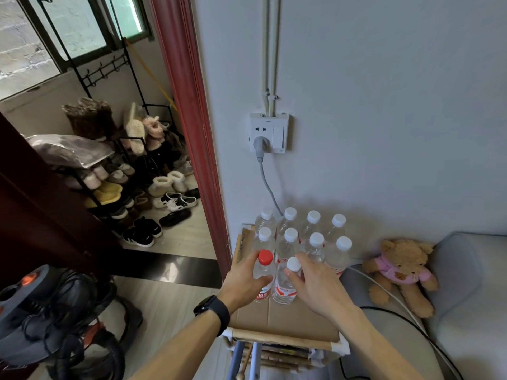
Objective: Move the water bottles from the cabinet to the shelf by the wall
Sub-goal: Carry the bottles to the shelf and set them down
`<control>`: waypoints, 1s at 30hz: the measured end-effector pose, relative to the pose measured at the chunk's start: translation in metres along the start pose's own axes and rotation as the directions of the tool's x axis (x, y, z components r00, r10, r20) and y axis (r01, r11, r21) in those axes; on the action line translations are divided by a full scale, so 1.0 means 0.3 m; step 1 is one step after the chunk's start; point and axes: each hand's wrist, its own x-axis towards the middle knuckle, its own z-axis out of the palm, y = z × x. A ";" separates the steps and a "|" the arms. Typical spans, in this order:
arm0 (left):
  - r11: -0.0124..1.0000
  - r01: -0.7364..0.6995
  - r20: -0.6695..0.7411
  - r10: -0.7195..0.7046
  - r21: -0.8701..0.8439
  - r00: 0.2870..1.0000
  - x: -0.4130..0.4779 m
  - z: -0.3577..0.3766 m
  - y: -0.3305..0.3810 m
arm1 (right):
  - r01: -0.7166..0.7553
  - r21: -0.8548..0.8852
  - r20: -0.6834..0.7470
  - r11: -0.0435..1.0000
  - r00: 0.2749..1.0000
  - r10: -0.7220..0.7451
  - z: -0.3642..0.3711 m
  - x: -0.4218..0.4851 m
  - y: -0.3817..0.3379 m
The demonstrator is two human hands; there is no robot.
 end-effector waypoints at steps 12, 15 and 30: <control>0.997 0.016 0.016 -0.017 0.078 1.000 -0.007 -0.024 0.017 | 0.025 -0.007 0.005 1.000 1.000 -0.025 -0.022 0.000 -0.038; 0.997 0.021 0.011 -0.022 0.076 1.000 -0.010 -0.025 0.021 | 0.017 0.004 0.020 1.000 1.000 -0.017 -0.023 -0.001 -0.034; 0.999 0.041 -0.040 -0.040 0.013 0.998 -0.024 0.007 0.056 | -0.030 0.010 0.068 0.999 0.997 0.029 -0.038 0.014 -0.016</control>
